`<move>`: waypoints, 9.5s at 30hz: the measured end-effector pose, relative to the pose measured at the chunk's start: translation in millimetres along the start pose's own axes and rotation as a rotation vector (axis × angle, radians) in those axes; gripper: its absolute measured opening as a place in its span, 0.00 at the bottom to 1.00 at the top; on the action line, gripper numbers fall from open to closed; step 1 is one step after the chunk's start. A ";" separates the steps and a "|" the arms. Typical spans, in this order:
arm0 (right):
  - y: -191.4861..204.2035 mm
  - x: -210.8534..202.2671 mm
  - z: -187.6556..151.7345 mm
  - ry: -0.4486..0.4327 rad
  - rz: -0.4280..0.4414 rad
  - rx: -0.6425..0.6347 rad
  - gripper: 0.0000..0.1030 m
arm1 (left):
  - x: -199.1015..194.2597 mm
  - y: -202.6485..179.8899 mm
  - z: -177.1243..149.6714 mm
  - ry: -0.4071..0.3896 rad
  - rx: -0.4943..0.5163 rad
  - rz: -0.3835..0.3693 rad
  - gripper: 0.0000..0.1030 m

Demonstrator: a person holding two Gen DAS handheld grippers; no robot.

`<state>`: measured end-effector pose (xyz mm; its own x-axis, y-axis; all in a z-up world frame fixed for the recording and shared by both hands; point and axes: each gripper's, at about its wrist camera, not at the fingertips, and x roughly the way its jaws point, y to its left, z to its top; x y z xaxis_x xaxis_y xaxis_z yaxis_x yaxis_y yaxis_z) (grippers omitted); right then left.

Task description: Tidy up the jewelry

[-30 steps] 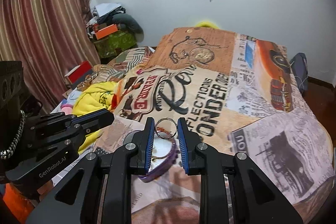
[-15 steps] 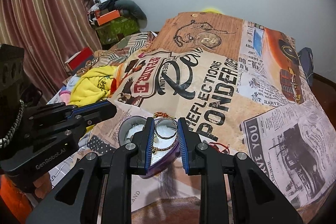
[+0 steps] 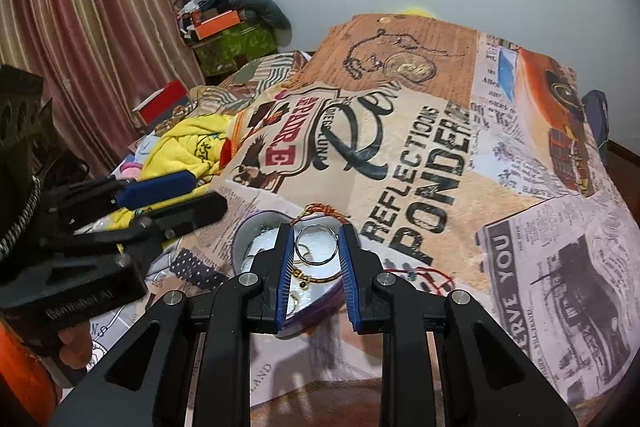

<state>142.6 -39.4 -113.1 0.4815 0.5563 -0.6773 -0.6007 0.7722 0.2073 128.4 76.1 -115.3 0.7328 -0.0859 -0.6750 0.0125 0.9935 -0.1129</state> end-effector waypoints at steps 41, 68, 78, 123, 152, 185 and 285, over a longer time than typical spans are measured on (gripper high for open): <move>-118.4 -58.5 -43.2 0.043 -0.215 0.207 0.35 | 79.5 -114.4 -23.6 0.251 0.020 -0.267 0.44; -84.9 21.6 -50.9 0.178 -0.087 0.021 0.11 | 101.1 -84.8 -11.5 0.222 0.079 -0.132 0.31; -92.2 9.7 -53.5 0.160 -0.099 0.048 0.06 | 108.4 -94.8 -9.2 0.237 0.123 -0.139 0.31; -85.0 28.2 -47.5 0.187 -0.103 0.071 0.14 | 76.8 -81.8 28.0 0.117 0.190 -0.149 0.06; -21.0 -48.1 7.2 -0.066 -0.051 0.042 0.09 | -20.2 -32.0 46.0 -0.062 0.084 -0.092 0.06; 13.6 22.8 -4.5 0.085 0.019 -0.046 0.09 | 30.3 4.5 12.1 0.053 0.036 -0.073 0.16; 78.9 -230.1 -10.0 -0.565 -0.286 -0.019 1.00 | -223.2 -53.9 -10.9 -0.530 -0.012 0.148 0.99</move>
<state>-22.0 -109.6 52.0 0.8843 0.4086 -0.2261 -0.4067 0.9118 0.0570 -43.2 40.9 33.5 0.9686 0.1070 -0.2245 -0.1223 0.9909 -0.0554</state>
